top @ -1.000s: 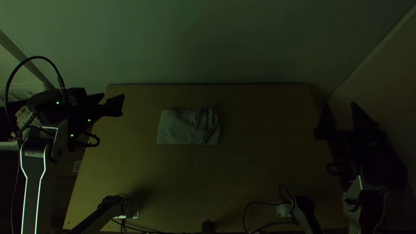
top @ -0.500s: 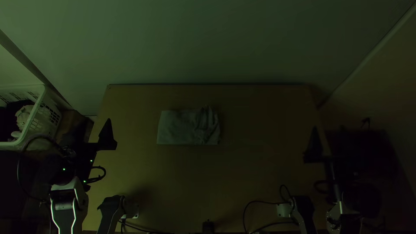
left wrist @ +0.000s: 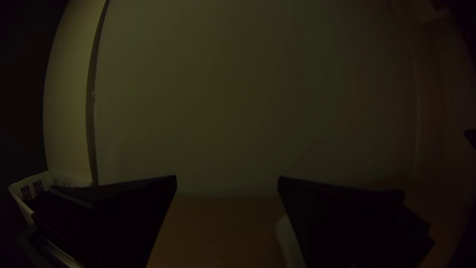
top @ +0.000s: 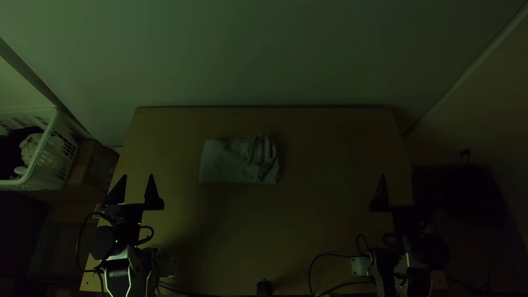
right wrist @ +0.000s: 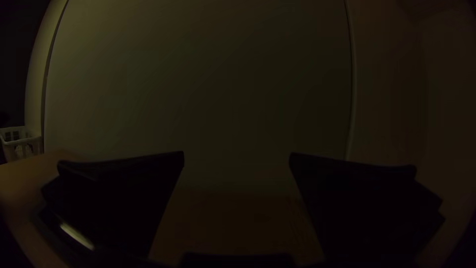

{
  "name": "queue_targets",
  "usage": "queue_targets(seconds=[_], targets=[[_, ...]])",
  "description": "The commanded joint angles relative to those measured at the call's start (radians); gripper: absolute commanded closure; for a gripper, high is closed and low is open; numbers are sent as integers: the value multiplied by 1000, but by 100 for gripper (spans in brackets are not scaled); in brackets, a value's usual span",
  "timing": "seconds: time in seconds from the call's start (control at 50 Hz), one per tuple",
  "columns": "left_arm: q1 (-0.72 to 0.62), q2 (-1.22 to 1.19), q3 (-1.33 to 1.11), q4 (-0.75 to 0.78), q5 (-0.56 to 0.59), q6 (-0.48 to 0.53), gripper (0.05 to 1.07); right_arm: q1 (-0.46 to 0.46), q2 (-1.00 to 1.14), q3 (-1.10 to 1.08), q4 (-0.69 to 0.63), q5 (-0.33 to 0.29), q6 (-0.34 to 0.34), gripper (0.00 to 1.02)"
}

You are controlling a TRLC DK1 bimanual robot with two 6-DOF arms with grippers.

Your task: Fold the t-shirt

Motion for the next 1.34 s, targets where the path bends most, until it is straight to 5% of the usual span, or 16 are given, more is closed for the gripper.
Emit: queue_targets(seconds=[0.0,0.34,0.68,1.32], targets=[[17,-15,-74,27,-7,19,9,-15,-11,-60,28,0,-18,5],[23,-16,-230,107,-7,50,9,-48,-11,-259,28,12,-12,5],[36,-12,-252,72,-21,73,9,-265,-7,-282,-50,18,-1,4],[36,-12,-252,72,-21,72,9,-262,-7,-282,-50,17,-1,4]])
